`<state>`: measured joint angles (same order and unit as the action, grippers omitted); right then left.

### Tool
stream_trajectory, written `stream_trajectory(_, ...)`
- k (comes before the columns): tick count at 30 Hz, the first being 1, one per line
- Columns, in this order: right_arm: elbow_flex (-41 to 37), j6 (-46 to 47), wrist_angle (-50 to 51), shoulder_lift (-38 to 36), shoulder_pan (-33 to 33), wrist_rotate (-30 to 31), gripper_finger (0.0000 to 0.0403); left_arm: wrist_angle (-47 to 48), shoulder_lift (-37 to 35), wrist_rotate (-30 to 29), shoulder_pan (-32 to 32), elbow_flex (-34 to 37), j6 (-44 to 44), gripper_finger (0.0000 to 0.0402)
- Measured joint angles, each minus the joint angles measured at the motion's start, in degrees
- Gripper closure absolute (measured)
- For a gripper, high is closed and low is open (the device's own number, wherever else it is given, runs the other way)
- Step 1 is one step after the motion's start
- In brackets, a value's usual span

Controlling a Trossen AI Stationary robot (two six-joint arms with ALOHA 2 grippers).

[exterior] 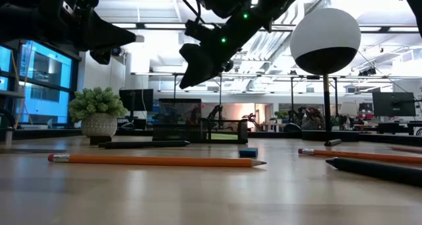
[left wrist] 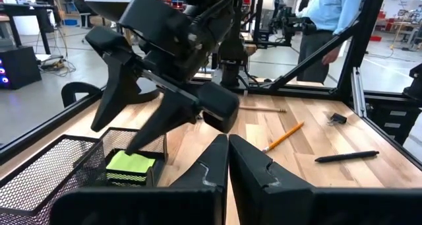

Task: Pick and place office supplies into organizer
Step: Put the center clip binder into the organizer bin, then put the top left clip binder into the organizer bin

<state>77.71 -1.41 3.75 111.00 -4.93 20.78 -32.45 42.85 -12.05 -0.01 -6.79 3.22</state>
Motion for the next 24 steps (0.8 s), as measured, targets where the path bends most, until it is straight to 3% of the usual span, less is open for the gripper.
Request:
stream_trajectory(7, 0.00, 1.35, -0.71, 0.00, 0.06, -0.68, 0.0172, 0.00, 0.00, 0.00, 0.00, 0.00, 0.00, 0.0399)
stream_trajectory(14, 0.02, 6.34, 4.92, 0.00, 0.66, -15.20, 0.0179, 0.76, 0.00, 0.00, 0.00, 0.00, 0.00, 0.0399)
stream_trajectory(19, -0.01, 9.27, 11.81, 0.02, 2.82, -18.83, 0.0189, 0.98, 0.00, 0.00, 0.00, 0.01, -0.02, 0.0399)
stream_trajectory(24, -2.06, 4.70, 1.88, 0.04, 6.50, -16.99, 0.0201, 0.66, 0.00, -0.02, 0.00, 0.02, -0.20, 0.0399)
